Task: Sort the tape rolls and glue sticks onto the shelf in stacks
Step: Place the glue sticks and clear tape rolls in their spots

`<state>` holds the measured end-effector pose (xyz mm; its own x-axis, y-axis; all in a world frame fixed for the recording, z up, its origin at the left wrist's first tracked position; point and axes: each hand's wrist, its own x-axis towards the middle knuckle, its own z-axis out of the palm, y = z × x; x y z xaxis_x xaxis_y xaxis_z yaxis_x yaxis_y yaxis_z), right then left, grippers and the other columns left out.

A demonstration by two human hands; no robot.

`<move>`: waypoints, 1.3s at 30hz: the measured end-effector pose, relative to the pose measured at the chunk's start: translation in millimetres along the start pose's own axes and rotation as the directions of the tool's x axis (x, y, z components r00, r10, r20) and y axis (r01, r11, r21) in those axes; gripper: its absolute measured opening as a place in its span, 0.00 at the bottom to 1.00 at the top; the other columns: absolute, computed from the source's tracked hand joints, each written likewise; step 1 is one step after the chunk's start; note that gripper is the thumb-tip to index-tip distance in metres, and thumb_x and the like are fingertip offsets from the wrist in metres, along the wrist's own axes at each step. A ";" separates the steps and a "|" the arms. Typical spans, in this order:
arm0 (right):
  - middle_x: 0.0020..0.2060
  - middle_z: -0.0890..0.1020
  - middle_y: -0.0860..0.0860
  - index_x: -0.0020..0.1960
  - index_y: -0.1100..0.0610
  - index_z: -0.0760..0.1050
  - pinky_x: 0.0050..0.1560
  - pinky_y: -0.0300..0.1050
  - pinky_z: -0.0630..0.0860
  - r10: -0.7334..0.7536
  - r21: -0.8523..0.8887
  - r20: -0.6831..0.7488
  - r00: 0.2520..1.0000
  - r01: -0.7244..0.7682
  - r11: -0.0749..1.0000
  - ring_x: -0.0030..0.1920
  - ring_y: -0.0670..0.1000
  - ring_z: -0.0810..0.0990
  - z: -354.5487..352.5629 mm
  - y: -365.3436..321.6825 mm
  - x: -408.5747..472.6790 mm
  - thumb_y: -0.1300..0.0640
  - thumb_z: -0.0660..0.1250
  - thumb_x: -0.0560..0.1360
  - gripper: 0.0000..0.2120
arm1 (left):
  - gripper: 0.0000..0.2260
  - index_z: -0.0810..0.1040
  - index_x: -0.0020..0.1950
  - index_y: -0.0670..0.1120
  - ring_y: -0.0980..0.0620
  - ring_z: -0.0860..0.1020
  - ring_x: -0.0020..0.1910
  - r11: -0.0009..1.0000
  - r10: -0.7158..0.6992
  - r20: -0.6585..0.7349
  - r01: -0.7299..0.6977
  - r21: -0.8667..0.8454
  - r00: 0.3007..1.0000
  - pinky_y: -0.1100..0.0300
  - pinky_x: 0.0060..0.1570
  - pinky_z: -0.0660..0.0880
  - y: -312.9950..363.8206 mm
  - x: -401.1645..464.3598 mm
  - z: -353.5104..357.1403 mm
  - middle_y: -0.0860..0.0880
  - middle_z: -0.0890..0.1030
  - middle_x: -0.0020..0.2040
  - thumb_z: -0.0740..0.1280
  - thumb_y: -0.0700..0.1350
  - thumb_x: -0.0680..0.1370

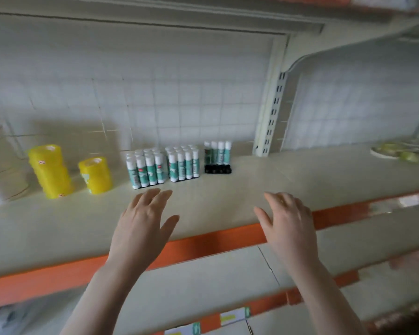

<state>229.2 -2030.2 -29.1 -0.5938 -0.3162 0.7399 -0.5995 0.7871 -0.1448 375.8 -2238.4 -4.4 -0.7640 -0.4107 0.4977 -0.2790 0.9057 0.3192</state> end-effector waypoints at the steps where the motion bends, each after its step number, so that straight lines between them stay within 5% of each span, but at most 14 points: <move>1: 0.39 0.81 0.57 0.49 0.60 0.80 0.40 0.51 0.77 0.018 -0.012 -0.019 1.000 -0.018 1.000 0.39 0.61 0.80 -4.9 26.3 -0.8 0.56 0.76 0.67 0.14 | 0.23 0.73 0.66 0.45 0.42 0.71 0.64 1.000 0.016 0.007 -0.016 -0.016 1.000 0.48 0.57 0.71 23.4 5.8 11.7 0.44 0.75 0.64 0.70 0.49 0.73; 9: 0.41 0.81 0.55 0.49 0.57 0.80 0.40 0.50 0.76 0.150 -0.085 -0.031 0.988 -0.152 0.985 0.41 0.60 0.80 -47.2 248.6 1.1 0.49 0.62 0.70 0.16 | 0.23 0.71 0.68 0.48 0.46 0.67 0.67 0.987 0.087 0.023 -0.083 -0.139 0.996 0.50 0.58 0.70 227.0 46.4 112.7 0.47 0.72 0.67 0.68 0.50 0.74; 16: 0.44 0.81 0.56 0.53 0.58 0.80 0.43 0.52 0.77 0.232 -0.141 -0.026 0.972 -0.234 0.962 0.43 0.60 0.81 -73.2 391.5 18.5 0.54 0.73 0.69 0.14 | 0.23 0.71 0.68 0.49 0.48 0.68 0.66 0.969 0.167 0.053 -0.154 -0.192 0.985 0.52 0.57 0.70 362.7 82.4 182.2 0.49 0.72 0.66 0.68 0.50 0.74; 31: 0.46 0.82 0.57 0.54 0.61 0.79 0.49 0.54 0.76 0.327 -0.119 -0.065 0.943 -0.333 0.935 0.48 0.60 0.80 -30.4 628.9 104.6 0.59 0.73 0.69 0.14 | 0.23 0.71 0.68 0.50 0.49 0.67 0.67 0.934 0.263 0.091 -0.229 -0.275 0.961 0.56 0.60 0.68 561.1 204.6 336.8 0.50 0.71 0.67 0.68 0.51 0.74; 39: 0.50 0.81 0.55 0.56 0.60 0.78 0.47 0.56 0.78 0.301 0.037 0.053 0.952 -0.303 0.952 0.51 0.57 0.79 -6.2 707.2 135.6 0.60 0.70 0.71 0.14 | 0.23 0.72 0.67 0.49 0.46 0.70 0.64 0.964 0.213 0.123 -0.188 -0.189 0.969 0.54 0.59 0.69 618.3 237.3 376.3 0.50 0.72 0.66 0.69 0.50 0.74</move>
<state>-272.0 -1513.1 -27.1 -0.7744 -0.0917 0.6260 -0.4106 0.8257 -0.3869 -196.9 -1736.3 7.6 -0.8715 -0.1926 0.4510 -0.0158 0.9302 0.3667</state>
